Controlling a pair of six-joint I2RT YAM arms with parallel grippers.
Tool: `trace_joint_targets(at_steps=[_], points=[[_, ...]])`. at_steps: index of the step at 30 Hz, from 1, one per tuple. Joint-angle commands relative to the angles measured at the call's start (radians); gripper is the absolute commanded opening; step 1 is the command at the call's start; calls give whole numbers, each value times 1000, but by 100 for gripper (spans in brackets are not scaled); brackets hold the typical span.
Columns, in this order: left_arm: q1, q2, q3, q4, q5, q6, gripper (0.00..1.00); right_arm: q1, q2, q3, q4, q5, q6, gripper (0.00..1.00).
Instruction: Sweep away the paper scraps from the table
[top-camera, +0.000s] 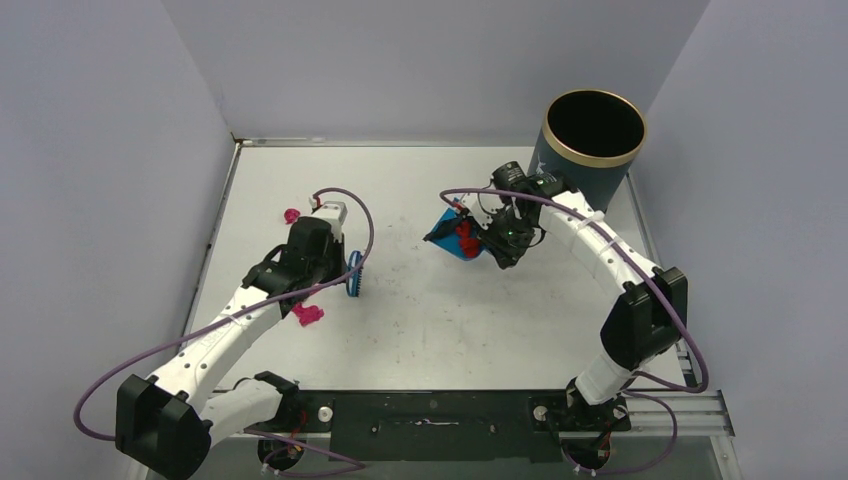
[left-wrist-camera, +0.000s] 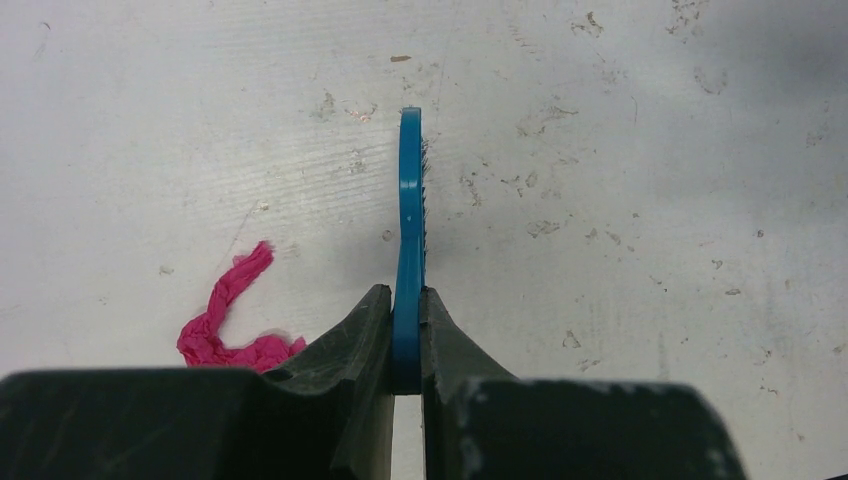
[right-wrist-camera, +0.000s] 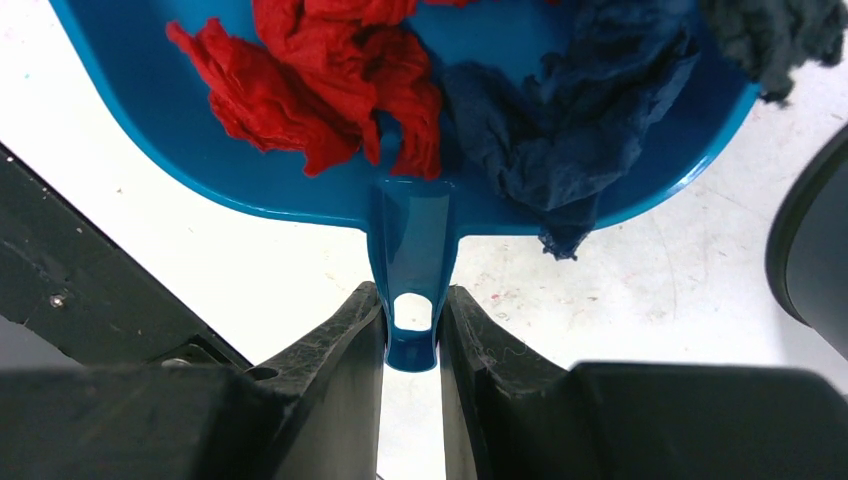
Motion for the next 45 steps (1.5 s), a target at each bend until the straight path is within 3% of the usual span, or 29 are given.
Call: trace_joint_targets(at_steps=[1,11,17,28,36,45], points=[[8,-3,12,59,15,7,0,-29,27,88,-26,-13,-40,5],[9,2,8,62,67,11,0,-128,54,264,-65,-27,-75,5],[7,8,9,59,72,16,0,-224,152,548,-203,2,-112,5],[7,27,13,54,93,17,0,-358,167,683,-192,12,-16,5],[6,37,14,50,127,12,0,-486,169,754,-136,90,38,5],[-2,44,17,41,124,15,0,-555,176,782,-8,369,21,5]])
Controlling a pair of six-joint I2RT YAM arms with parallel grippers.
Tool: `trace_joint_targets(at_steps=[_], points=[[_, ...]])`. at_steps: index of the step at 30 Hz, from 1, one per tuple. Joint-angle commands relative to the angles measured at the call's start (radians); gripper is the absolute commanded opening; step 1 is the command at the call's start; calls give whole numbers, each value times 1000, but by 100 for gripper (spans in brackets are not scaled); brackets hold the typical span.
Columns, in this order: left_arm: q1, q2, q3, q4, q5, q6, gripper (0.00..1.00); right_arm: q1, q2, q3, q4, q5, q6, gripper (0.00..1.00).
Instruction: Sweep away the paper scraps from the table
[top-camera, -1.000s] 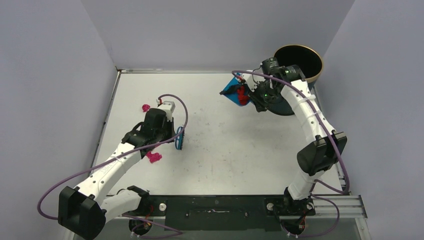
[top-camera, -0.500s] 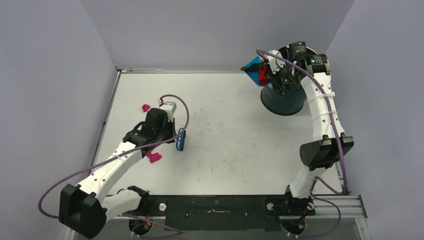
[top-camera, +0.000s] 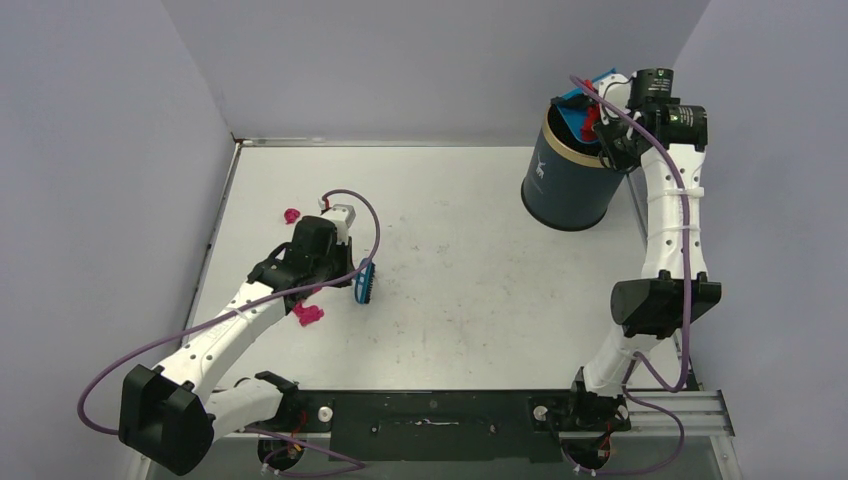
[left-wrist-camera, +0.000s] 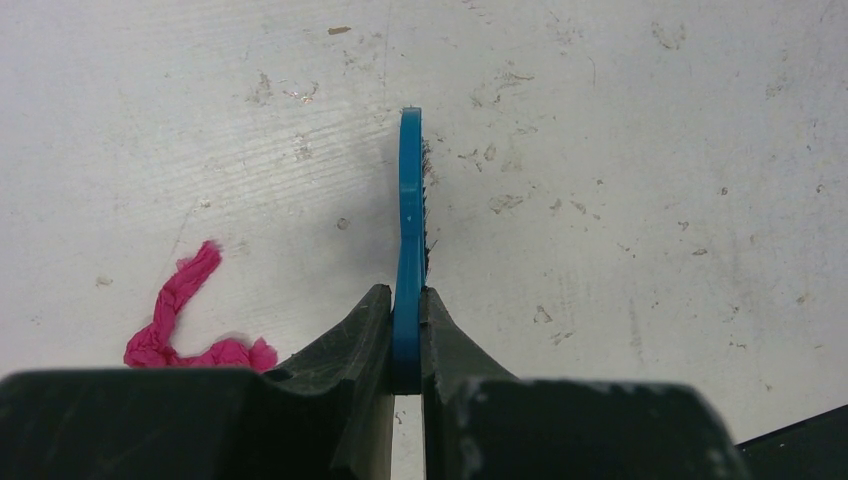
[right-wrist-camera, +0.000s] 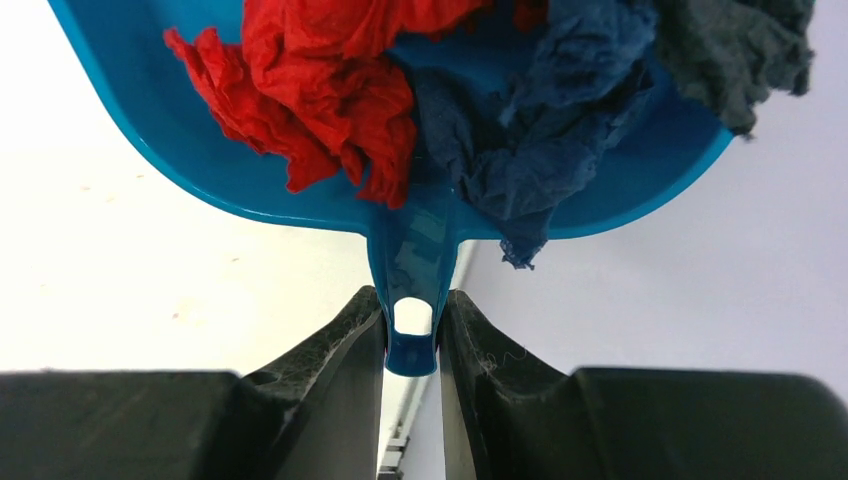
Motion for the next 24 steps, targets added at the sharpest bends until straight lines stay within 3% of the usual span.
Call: trace_joint_targets(at_steps=[1,10,24], points=[[-5,5,18,37,14,8,0,-18,16,55,122,207,-3,5],[-13,8,21,26,6,14,0,-20,81,76,262,544,-133,5],[-18,0,21,25,10,19,0,42,1,-310,740,971,-621,5]])
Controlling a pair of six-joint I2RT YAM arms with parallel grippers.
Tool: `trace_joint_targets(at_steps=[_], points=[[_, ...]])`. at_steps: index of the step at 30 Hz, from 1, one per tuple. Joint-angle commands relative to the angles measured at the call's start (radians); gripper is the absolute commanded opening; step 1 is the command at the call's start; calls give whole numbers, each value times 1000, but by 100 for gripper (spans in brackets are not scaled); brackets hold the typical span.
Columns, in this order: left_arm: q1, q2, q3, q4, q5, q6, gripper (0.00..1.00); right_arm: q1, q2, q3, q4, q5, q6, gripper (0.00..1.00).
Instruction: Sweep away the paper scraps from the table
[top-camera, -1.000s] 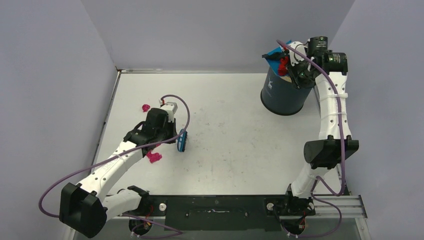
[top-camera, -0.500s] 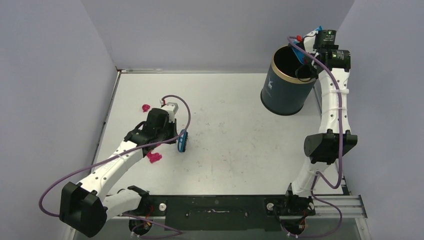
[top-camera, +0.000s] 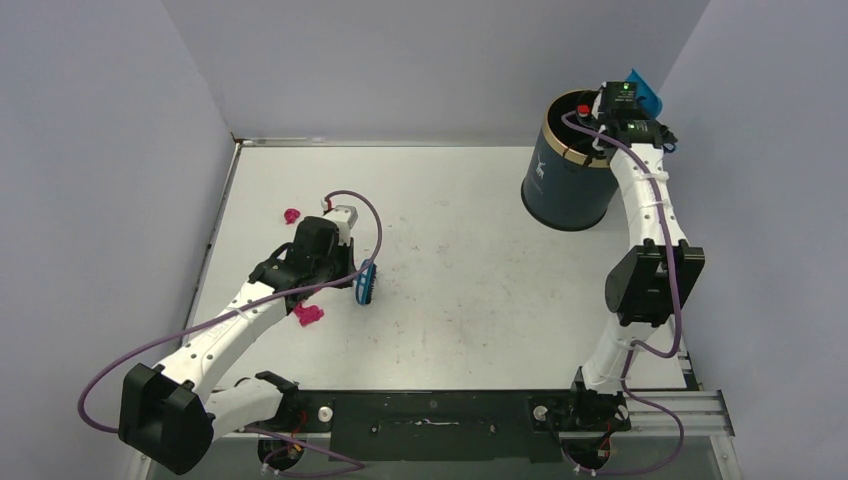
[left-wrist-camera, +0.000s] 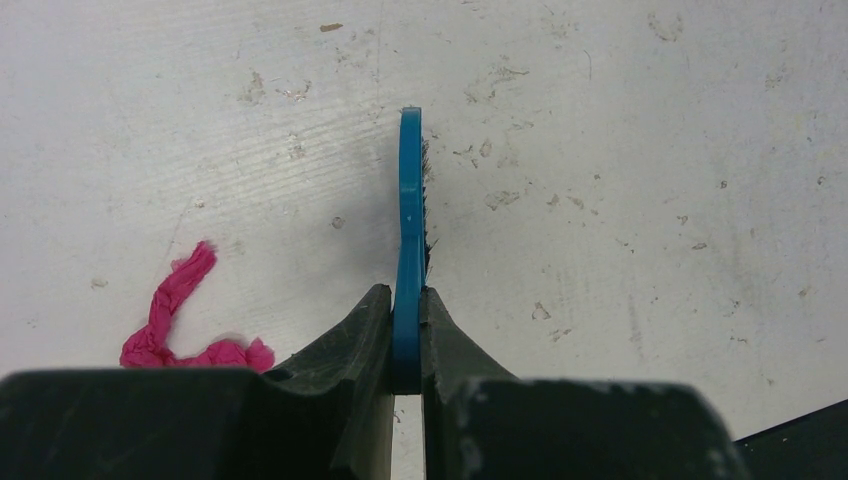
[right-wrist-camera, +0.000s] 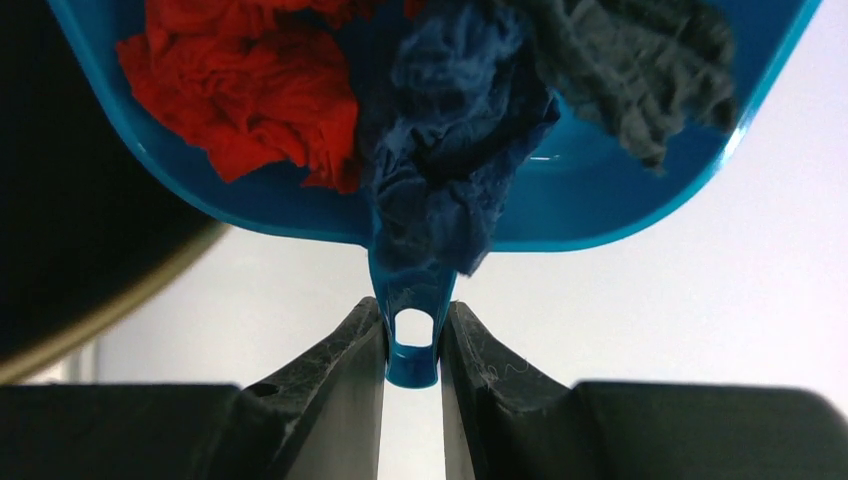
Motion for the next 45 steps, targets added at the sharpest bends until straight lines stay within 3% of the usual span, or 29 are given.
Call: trace_joint_targets(at_steps=[1,5,7,12,25,28,33,35,39,43,45], points=[[-5,-4,21,26,8,15,0,33,-110,-172,332,259,-292,5],[-6,-2,22,26,8,16,0,62,-206,-414,728,302,-587,9],[-7,-4,21,26,9,17,0,61,-213,-429,775,307,-616,9],[-10,-3,21,26,11,18,0,58,-185,-337,588,304,-489,7],[-11,-3,22,26,16,18,0,49,-187,-332,532,289,-430,5],[-11,-4,23,25,16,17,0,60,-185,-264,436,246,-296,5],[-15,-12,20,31,15,15,0,74,-158,1,93,54,38,5],[-16,-3,22,30,17,14,0,103,-180,12,30,-30,97,5],[-18,5,29,25,13,15,0,221,-330,-180,64,-186,95,5],[-8,-29,52,31,4,13,0,413,-491,-480,89,-285,14,5],[4,-80,42,73,17,8,0,456,-524,-562,-2,-391,6,5]])
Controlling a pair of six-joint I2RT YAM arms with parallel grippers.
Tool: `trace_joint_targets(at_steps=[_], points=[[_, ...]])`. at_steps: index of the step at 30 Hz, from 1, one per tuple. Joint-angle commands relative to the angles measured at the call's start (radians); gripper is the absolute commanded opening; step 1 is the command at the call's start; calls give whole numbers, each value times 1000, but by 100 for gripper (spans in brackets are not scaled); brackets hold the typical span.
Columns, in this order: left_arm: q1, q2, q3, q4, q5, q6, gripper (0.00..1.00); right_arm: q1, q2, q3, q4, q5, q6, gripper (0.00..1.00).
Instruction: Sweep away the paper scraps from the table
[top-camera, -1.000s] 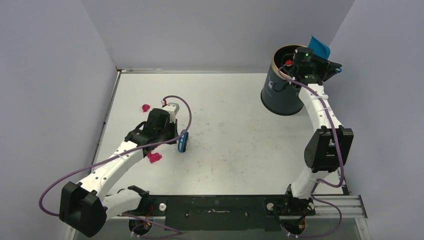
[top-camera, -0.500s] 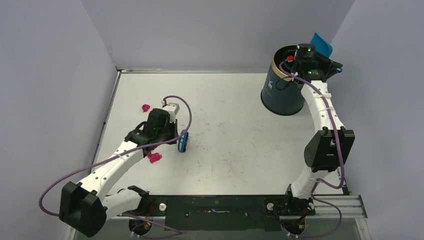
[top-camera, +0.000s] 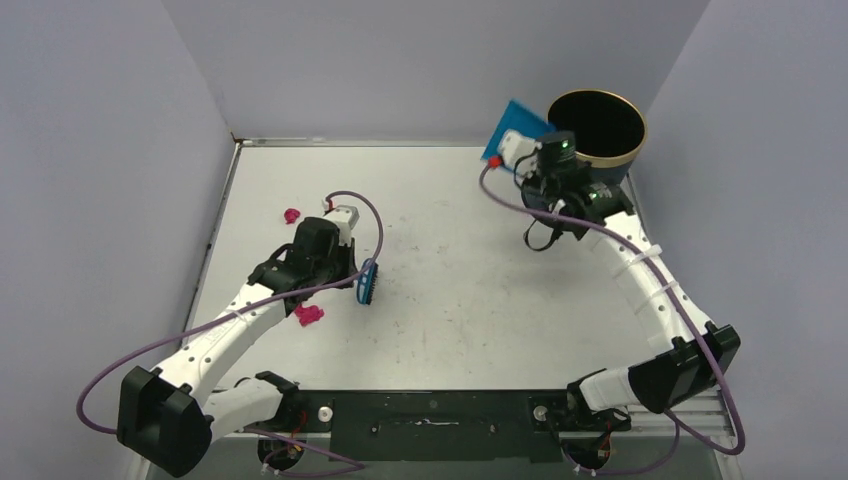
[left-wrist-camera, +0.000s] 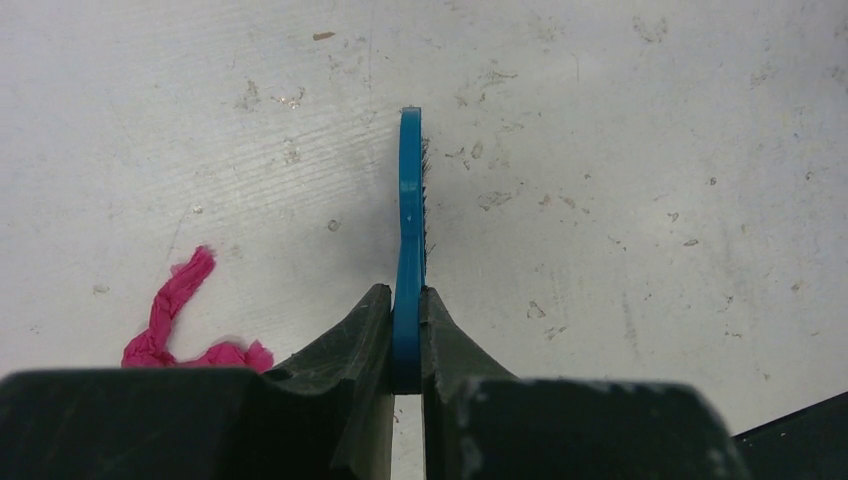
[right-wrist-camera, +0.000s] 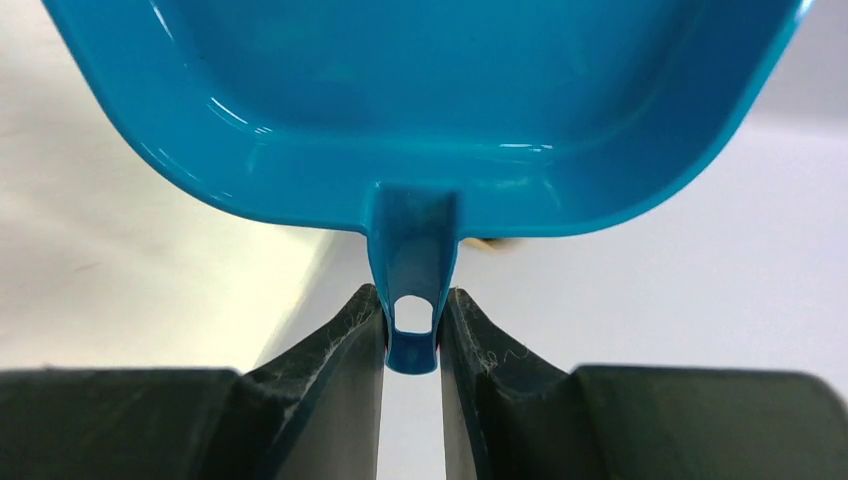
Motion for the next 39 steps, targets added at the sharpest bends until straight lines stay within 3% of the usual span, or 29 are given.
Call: trace_joint_targets(at_steps=[1,4,10,15,18,22,25,30,34,36,39], points=[[19,-109,17,98,8,-4,0,96,-70,-158,-203,-297,-7,5],[23,-167,-9,123,-69,-4,0,130,-43,-248,-298,-438,55,5],[11,-160,164,-114,-175,-38,0,371,22,-505,-247,-390,203,5],[7,-163,277,-332,-315,-20,0,556,111,-560,-239,-368,311,5],[6,-120,316,-461,-459,8,0,583,152,-559,-223,-432,326,5],[-35,-38,279,-512,-736,-17,0,608,209,-555,-144,-474,339,6],[-35,43,302,-553,-787,-46,0,611,254,-552,-81,-482,356,10],[-30,205,327,-581,-796,-48,0,605,274,-587,28,-490,392,46],[-31,284,331,-590,-770,-58,0,551,185,-632,71,-615,399,77],[-31,304,333,-592,-754,-61,0,496,138,-644,72,-682,398,82],[-30,328,333,-595,-730,-71,0,446,108,-661,56,-732,380,81]])
